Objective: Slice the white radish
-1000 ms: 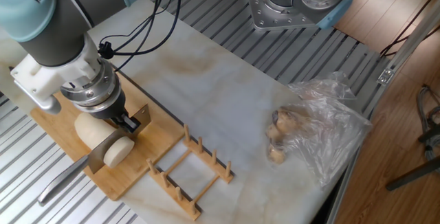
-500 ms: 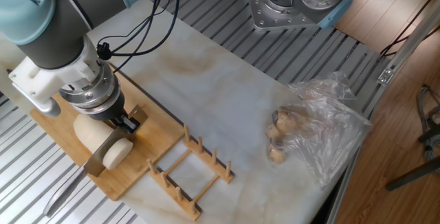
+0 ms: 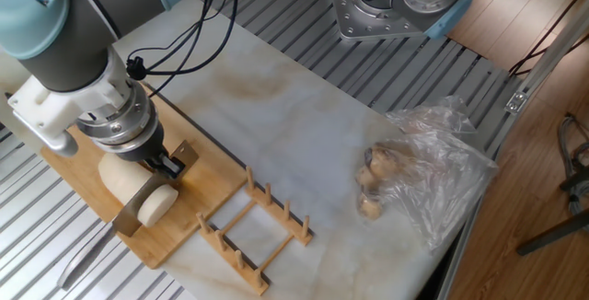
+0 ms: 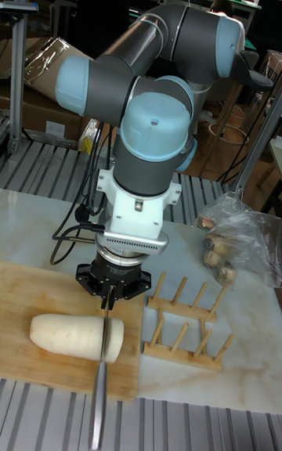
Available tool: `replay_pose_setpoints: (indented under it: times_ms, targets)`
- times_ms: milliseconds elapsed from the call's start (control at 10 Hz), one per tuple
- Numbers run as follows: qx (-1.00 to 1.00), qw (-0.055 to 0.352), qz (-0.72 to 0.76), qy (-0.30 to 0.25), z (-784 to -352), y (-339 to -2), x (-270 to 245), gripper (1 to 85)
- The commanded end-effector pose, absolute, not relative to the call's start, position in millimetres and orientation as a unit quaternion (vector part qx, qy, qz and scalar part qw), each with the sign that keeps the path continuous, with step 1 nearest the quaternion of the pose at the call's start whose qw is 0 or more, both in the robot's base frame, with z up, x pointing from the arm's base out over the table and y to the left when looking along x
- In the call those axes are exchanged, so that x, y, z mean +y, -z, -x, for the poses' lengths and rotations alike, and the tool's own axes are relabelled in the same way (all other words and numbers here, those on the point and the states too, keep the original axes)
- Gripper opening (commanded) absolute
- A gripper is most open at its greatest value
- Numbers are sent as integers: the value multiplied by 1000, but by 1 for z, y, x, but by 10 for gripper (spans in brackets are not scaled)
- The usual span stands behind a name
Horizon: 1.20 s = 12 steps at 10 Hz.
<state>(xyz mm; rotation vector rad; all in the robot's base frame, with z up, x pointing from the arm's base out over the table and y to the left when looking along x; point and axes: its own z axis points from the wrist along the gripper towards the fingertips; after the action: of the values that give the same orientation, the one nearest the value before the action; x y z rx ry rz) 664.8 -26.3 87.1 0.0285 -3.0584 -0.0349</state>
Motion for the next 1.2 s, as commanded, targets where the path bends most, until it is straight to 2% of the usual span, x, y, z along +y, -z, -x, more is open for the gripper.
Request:
replay_pose_setpoints:
  times_ms: [0, 100, 200, 600, 1100]
  targets:
    - [-999, 29, -21, 18, -679, -95, -33, 203]
    - [-999, 28, -26, 20, -682, -98, -31, 257]
    - [-999, 27, -27, 20, -685, -100, -30, 273]
    - [-1000, 22, -15, 14, -704, -105, -28, 210]
    - [-1000, 12, -18, 21, -717, -100, -20, 223]
